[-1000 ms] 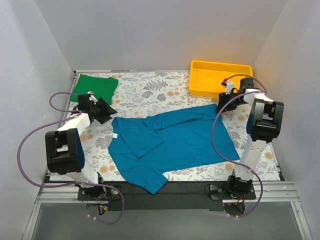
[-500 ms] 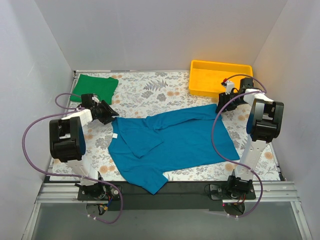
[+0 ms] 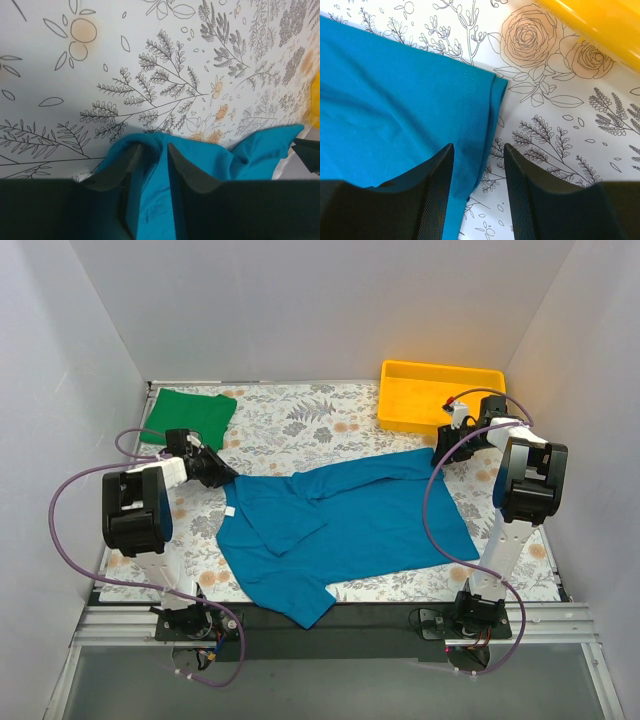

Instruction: Fold and stack the t-shirts

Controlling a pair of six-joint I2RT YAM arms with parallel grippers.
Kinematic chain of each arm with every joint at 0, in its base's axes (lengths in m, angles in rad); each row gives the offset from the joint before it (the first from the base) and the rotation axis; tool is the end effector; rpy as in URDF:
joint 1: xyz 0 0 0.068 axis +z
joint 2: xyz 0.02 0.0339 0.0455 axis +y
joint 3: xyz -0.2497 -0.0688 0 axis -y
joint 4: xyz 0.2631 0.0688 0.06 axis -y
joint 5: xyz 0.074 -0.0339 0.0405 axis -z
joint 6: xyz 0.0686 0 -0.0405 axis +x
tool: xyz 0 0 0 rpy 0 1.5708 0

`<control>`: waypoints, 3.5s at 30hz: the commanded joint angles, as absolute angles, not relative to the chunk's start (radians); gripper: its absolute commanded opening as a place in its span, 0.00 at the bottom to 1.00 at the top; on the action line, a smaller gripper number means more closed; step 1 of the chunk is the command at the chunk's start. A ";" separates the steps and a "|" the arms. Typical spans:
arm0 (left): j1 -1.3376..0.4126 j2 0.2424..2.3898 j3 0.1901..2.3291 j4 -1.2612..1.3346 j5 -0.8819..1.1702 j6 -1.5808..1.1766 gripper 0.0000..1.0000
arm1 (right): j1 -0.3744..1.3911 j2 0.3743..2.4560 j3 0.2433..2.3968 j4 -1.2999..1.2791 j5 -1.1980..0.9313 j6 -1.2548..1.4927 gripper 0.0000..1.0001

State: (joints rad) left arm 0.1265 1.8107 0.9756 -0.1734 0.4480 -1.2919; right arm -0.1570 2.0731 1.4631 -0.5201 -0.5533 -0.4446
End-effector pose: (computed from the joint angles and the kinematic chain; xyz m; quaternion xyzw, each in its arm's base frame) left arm 0.3736 0.0176 0.0863 -0.5633 0.7510 -0.3271 0.1084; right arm 0.4468 -0.0342 0.1111 -0.1936 0.9205 0.1923 0.2798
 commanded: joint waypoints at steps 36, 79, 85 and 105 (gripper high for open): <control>0.255 1.615 0.821 -0.097 0.379 -1.321 0.00 | -0.196 2.158 1.410 -0.548 -0.661 -0.416 0.47; 0.275 1.747 0.948 -0.130 0.494 -1.258 0.00 | -0.189 2.123 1.456 -0.436 -0.494 -0.345 0.01; 0.272 1.766 0.962 -0.132 0.488 -1.253 0.00 | -0.175 2.115 1.459 -0.417 -0.469 -0.347 0.01; 0.232 1.724 1.081 -0.132 0.494 -1.240 0.42 | -0.175 1.962 1.344 -0.324 -0.394 -0.379 0.31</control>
State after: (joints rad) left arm 0.2306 1.7840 1.0431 -0.1390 0.5045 -1.2602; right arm -0.1631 2.0296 1.3716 -0.3416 -0.4507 -0.3393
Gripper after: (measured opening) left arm 0.388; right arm 0.289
